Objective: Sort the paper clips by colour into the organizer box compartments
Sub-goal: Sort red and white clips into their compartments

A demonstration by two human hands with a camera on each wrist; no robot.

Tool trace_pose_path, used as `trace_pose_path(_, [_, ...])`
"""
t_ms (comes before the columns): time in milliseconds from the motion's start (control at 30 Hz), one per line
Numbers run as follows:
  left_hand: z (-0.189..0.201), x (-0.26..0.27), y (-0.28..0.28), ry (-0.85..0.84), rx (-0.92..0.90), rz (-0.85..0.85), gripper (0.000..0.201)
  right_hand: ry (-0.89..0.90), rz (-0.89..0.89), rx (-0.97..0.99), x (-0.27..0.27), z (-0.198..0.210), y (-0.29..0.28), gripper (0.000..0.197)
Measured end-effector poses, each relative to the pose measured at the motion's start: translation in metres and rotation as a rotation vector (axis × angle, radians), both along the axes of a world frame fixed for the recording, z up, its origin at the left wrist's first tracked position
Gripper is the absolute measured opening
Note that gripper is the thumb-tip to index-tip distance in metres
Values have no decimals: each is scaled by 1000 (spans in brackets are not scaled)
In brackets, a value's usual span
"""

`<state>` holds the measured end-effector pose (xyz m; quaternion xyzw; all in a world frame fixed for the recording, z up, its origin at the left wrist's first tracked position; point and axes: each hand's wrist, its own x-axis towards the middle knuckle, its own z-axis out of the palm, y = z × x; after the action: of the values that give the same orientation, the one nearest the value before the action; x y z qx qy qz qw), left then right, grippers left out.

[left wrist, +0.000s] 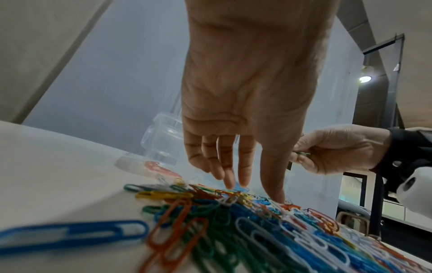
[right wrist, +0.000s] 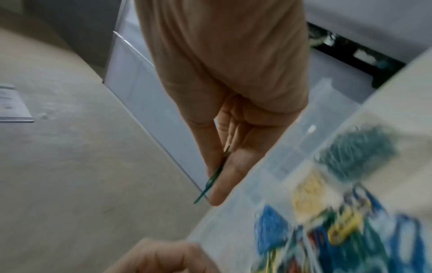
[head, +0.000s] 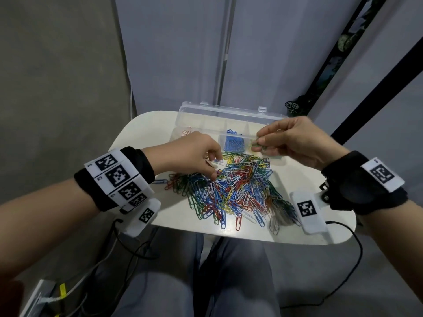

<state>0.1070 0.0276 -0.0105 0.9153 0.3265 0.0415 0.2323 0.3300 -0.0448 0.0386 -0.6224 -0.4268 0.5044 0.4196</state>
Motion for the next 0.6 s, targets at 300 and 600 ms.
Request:
trace_pose_path(300, [7, -19, 8, 87, 64, 110, 48, -514, -257, 203, 44, 11, 24, 12])
trace_pose_path(600, [11, -50, 20, 200, 2, 198, 56, -710, -263, 180, 44, 4, 30, 13])
